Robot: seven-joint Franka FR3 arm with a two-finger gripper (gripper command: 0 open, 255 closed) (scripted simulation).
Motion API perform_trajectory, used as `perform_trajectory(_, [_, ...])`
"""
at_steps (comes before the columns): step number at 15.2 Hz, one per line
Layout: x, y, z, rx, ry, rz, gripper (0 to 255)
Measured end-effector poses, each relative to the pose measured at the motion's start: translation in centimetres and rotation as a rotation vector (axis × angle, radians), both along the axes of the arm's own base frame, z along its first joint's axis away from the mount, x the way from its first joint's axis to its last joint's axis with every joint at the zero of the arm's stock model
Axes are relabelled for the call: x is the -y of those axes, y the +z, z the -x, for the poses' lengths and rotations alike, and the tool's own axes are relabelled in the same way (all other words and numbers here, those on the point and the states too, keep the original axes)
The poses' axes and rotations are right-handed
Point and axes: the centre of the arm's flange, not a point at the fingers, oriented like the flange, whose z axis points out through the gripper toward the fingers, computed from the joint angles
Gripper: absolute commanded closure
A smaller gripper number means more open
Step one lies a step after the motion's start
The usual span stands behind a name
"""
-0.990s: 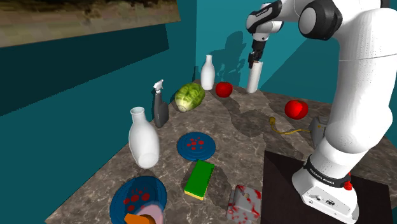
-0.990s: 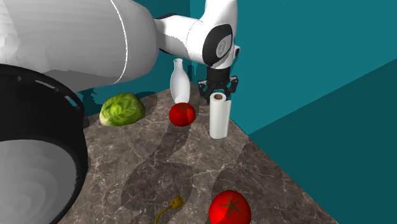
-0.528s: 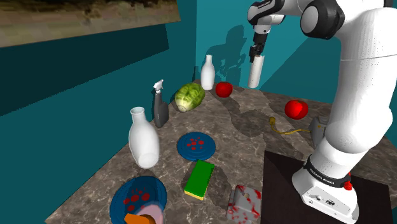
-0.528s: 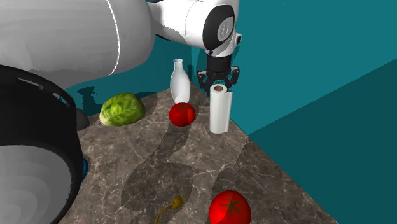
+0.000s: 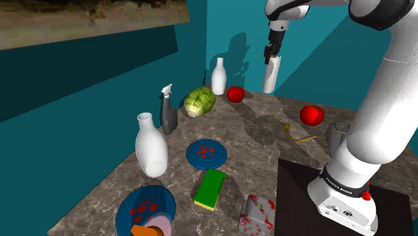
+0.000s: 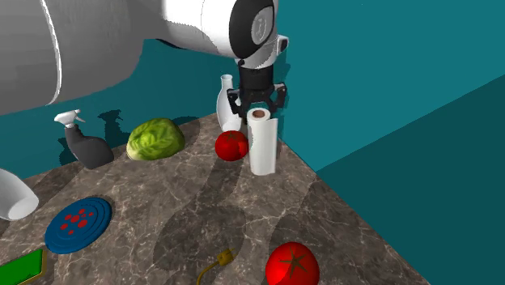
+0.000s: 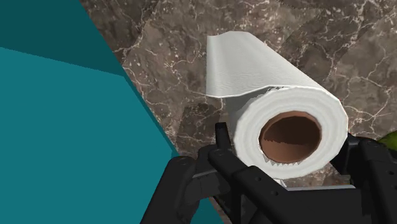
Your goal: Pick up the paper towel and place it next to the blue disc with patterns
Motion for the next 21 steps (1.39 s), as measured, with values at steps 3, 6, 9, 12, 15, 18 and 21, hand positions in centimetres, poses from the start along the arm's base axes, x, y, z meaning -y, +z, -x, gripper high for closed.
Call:
perform_trajectory(3, [-3.6,1.1,1.7,-0.001,0.002,-0.001,255])
perform_trajectory(6, [-7.2,2.3,3.5,0.000,0.002,-0.001,255])
perform_trajectory(9, [-10.5,3.4,5.4,0.000,0.002,-0.001,255])
perform_trajectory(12, [-13.9,4.8,6.9,0.001,0.002,-0.001,255])
perform_trajectory(15, [-17.0,6.0,8.9,0.000,0.002,-0.001,255])
perform_trajectory(18, [-20.7,7.2,10.3,0.000,0.002,0.000,255])
perform_trajectory(21, [-23.8,8.5,12.2,0.000,0.002,-0.001,255])
